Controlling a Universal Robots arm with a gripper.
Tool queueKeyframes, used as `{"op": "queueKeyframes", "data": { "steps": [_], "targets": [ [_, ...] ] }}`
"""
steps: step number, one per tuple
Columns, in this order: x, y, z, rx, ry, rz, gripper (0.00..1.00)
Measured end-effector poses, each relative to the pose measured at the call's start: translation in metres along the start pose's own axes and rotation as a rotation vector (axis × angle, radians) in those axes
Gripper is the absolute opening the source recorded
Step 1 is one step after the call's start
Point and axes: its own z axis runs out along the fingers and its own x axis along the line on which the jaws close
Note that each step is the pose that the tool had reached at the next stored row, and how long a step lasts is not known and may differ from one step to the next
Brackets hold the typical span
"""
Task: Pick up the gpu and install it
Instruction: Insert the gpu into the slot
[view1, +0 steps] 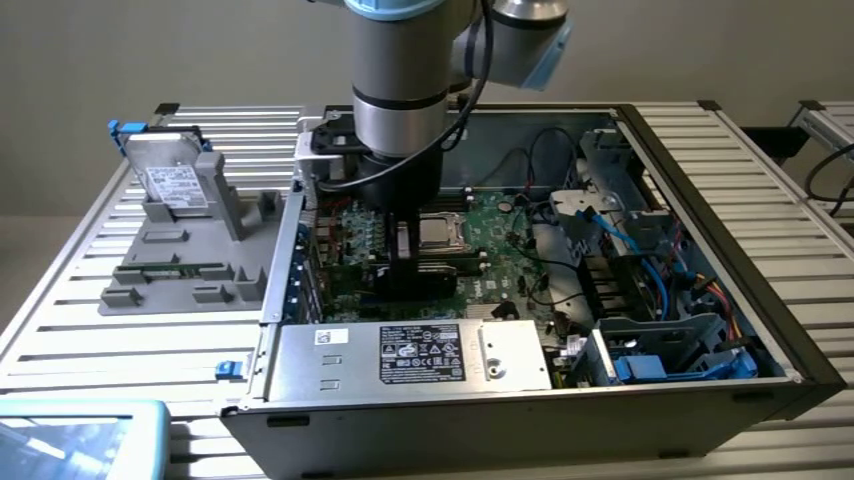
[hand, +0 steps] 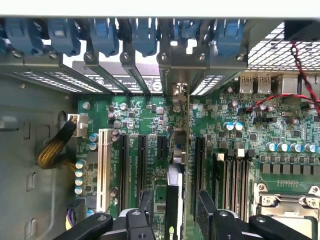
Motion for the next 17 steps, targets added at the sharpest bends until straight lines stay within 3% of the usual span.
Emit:
{"op": "queueKeyframes", "data": {
  "steps": [3,8,11,17],
  "targets": [
    [0.000,0.0014,-0.0114,0.0000,-0.0005,0.002,0.48],
    [0.001,0.0053,-0.0257,-0.0001,-0.0086,0.005,0.48],
    [0.001,0.0082,-0.0327,-0.0002,-0.0098,0.007,0.48],
    [0.001,0.0093,-0.0334,-0.0002,-0.0104,0.009,0.48]
  ]
}}
